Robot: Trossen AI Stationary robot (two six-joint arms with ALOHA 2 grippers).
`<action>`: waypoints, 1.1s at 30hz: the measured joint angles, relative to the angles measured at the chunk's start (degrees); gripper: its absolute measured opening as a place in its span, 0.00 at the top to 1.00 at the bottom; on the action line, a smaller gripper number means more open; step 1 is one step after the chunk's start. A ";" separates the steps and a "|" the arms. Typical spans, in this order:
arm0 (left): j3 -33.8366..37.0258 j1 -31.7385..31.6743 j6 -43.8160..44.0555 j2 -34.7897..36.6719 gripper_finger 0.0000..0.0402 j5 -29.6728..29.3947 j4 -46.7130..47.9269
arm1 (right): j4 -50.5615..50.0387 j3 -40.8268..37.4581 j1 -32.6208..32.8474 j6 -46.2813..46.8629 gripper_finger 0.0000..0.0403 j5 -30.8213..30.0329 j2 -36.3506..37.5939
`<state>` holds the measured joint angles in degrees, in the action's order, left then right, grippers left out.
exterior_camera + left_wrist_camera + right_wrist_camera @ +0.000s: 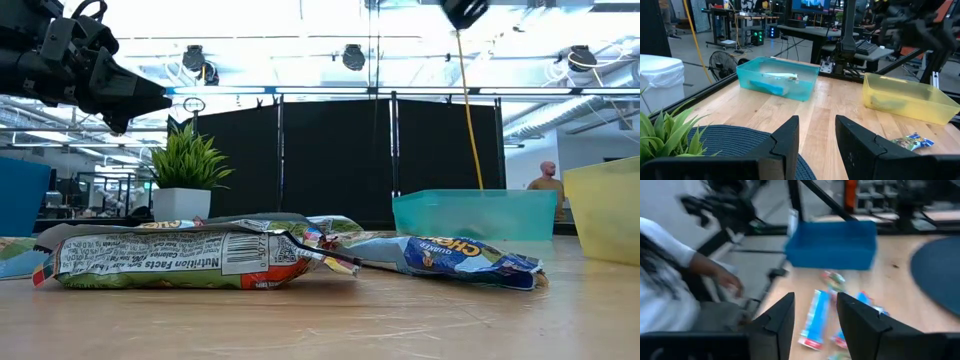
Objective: Pick and place Granola Bars by type
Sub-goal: Put the blue granola bar into the yellow bin
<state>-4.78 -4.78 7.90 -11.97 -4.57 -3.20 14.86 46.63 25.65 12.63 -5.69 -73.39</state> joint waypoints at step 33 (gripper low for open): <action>0.02 -0.01 0.00 0.00 0.67 0.02 0.00 | 14.19 -0.02 -12.94 0.16 0.51 5.79 -33.12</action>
<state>-4.75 -4.78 7.90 -11.98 -4.55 -3.20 29.04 46.61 12.71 12.79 0.10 -106.51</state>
